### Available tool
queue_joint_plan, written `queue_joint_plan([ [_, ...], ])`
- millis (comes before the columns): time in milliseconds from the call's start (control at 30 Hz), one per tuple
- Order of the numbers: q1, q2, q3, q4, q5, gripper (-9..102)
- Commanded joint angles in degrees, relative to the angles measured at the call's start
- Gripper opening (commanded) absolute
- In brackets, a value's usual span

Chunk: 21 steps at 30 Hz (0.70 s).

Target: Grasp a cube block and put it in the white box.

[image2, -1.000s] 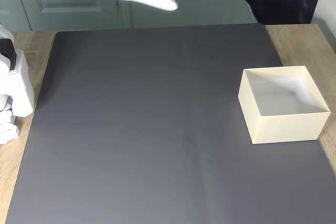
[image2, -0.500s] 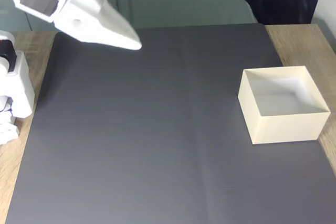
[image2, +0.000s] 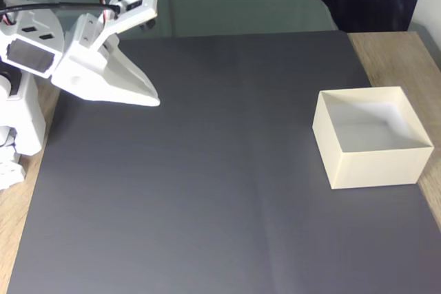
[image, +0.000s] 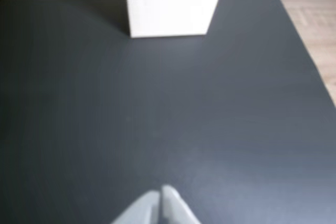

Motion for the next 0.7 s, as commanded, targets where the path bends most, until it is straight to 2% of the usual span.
queue_joint_plan([
  [0, 0.3, 0.7, 0.3, 0.1, 0.4, 0],
  [667, 1.6, 0.7, 11.4, 1.3, 2.2, 0],
])
